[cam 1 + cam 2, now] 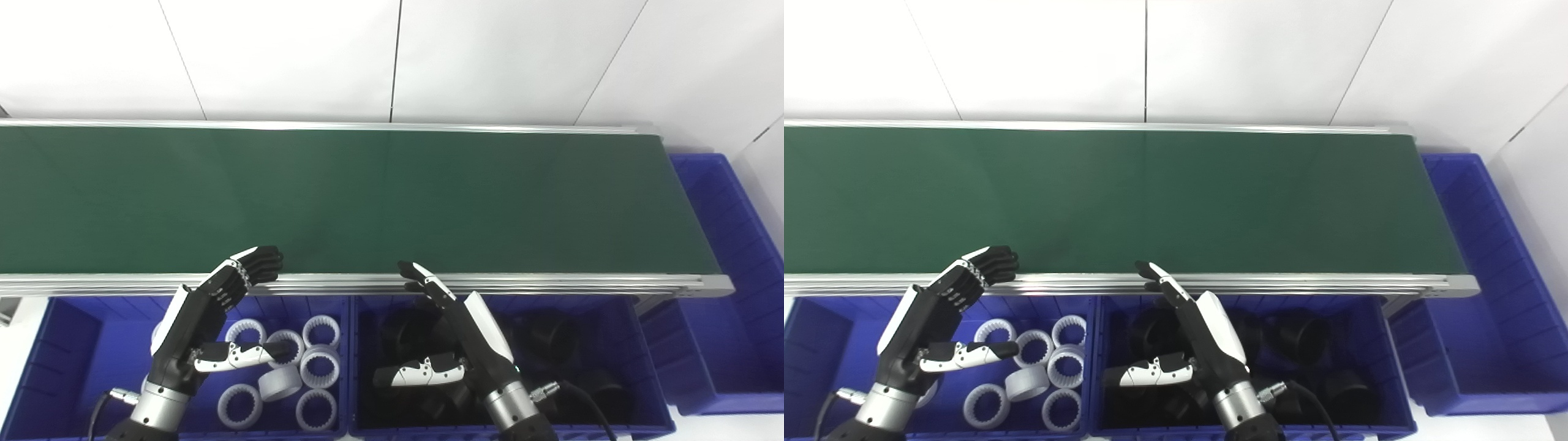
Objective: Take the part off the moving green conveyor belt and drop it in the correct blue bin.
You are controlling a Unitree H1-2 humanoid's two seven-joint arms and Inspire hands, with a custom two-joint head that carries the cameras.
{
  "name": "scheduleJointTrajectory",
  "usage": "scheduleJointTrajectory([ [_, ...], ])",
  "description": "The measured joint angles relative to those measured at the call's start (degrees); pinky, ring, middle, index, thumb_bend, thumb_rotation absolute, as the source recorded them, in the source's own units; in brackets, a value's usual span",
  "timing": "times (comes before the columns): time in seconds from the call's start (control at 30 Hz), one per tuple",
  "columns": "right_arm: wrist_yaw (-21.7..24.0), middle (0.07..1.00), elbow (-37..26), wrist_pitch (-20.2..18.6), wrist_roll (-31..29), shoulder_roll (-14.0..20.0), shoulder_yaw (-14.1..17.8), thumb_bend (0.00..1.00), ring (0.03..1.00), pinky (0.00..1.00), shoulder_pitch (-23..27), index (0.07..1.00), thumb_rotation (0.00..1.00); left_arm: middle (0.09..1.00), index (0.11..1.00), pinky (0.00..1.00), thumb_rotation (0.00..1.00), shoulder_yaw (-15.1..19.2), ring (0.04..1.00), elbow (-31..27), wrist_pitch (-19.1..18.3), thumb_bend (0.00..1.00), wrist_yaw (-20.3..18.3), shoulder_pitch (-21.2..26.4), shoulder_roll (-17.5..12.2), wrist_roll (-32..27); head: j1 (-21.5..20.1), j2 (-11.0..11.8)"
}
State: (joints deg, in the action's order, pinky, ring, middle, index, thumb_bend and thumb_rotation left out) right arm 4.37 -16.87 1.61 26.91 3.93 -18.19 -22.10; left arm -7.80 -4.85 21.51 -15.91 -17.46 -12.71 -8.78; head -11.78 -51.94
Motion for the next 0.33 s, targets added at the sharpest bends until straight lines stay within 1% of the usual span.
scheduleJointTrajectory([
  [0.03, 0.05, 0.894, 0.00, -0.01, -0.02, 0.00, 0.03, 0.91, 0.847, 0.77, -0.01, 0.911, 0.32, 0.803, 0.796, 0.77, 0.09, 0.00, 0.794, 0.00, 0.00, 0.86, -0.02, 0.01, 0.03, 0.00, 0.00, 0.00],
  [0.17, 0.20, 0.894, 0.00, -0.04, -0.24, 0.08, 0.15, 0.90, 0.848, 0.78, -0.04, 0.911, 0.32, 0.804, 0.792, 0.76, 0.11, -0.01, 0.797, -0.01, 0.00, 0.87, -0.02, 0.02, 0.29, 0.32, 2.98, 0.00],
  [0.23, 0.18, 0.892, 0.00, -0.01, -0.41, 0.23, 0.25, 0.90, 0.848, 0.77, -0.05, 0.909, 0.32, 0.803, 0.788, 0.75, 0.12, -0.01, 0.798, -0.05, -0.01, 0.87, 0.08, 0.01, 0.55, 1.60, 3.78, 0.00],
  [0.27, 0.17, 0.890, 0.00, -0.01, -0.47, 0.35, 0.34, 0.90, 0.849, 0.78, -0.07, 0.908, 0.32, 0.801, 0.783, 0.75, 0.13, -0.02, 0.794, -0.10, -0.01, 0.87, 0.19, 0.00, 0.74, 2.30, 4.82, 0.00],
  [0.3, 0.17, 0.889, 0.00, -0.01, -0.58, 0.50, 0.49, 0.90, 0.849, 0.78, -0.09, 0.908, 0.32, 0.801, 0.782, 0.74, 0.12, -0.02, 0.793, -0.16, -0.01, 0.87, 0.29, 0.00, 1.03, 3.15, 6.84, -0.17],
  [0.33, 0.17, 0.888, 0.00, -0.01, -0.80, 0.65, 0.64, 0.90, 0.849, 0.78, -0.13, 0.906, 0.31, 0.802, 0.782, 0.75, 0.13, -0.03, 0.795, -0.25, -0.01, 0.87, 0.35, 0.00, 1.38, 3.97, 6.86, -0.18],
])
